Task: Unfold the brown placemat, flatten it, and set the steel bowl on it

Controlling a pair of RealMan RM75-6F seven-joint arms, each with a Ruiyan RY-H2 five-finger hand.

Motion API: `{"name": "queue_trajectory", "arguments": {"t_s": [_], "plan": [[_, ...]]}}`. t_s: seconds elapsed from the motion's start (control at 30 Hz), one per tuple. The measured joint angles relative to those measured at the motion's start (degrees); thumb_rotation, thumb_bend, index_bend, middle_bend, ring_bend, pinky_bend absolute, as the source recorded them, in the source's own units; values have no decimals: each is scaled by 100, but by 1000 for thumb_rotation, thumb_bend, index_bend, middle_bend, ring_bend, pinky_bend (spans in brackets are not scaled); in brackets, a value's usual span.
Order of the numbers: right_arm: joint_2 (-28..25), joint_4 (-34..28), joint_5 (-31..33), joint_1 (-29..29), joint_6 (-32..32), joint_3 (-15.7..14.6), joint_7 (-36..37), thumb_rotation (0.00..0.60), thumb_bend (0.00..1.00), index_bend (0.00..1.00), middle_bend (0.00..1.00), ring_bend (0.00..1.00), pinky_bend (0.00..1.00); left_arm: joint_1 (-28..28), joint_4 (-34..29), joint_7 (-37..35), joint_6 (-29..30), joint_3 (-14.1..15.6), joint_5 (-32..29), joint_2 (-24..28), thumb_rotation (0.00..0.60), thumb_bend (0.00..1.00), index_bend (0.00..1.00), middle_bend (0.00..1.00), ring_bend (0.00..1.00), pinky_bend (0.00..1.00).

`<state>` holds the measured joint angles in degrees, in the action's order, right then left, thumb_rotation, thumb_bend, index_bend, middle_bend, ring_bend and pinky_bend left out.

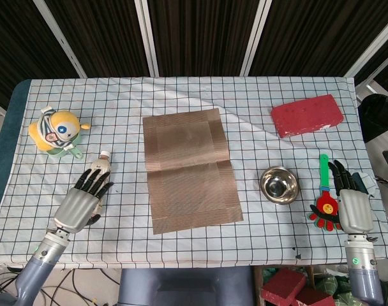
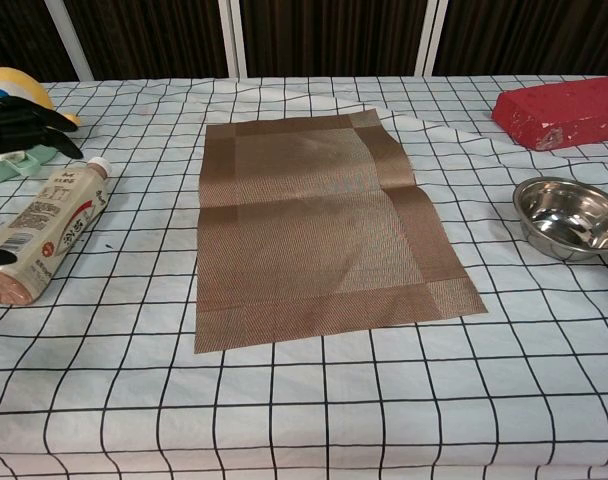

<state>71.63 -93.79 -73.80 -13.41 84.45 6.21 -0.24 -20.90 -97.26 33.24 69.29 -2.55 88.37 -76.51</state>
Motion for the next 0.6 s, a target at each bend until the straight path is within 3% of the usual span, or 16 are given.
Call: {"name": "queue_trajectory", "arguments": {"t_s": [0.33,0.6], "plan": [[-46,-31,69,59,-210,155,220,600,106,50,5,77,215,-621,24,1380,-909,-125,-889,-1034,600,70,234,86,30,91],[-66,-19,137,92,-270,269,294,600,108,55,6,77,215,-921,156,1736,-1107,-120,-1130,-1493,600,40,158,86,30,91]]}}
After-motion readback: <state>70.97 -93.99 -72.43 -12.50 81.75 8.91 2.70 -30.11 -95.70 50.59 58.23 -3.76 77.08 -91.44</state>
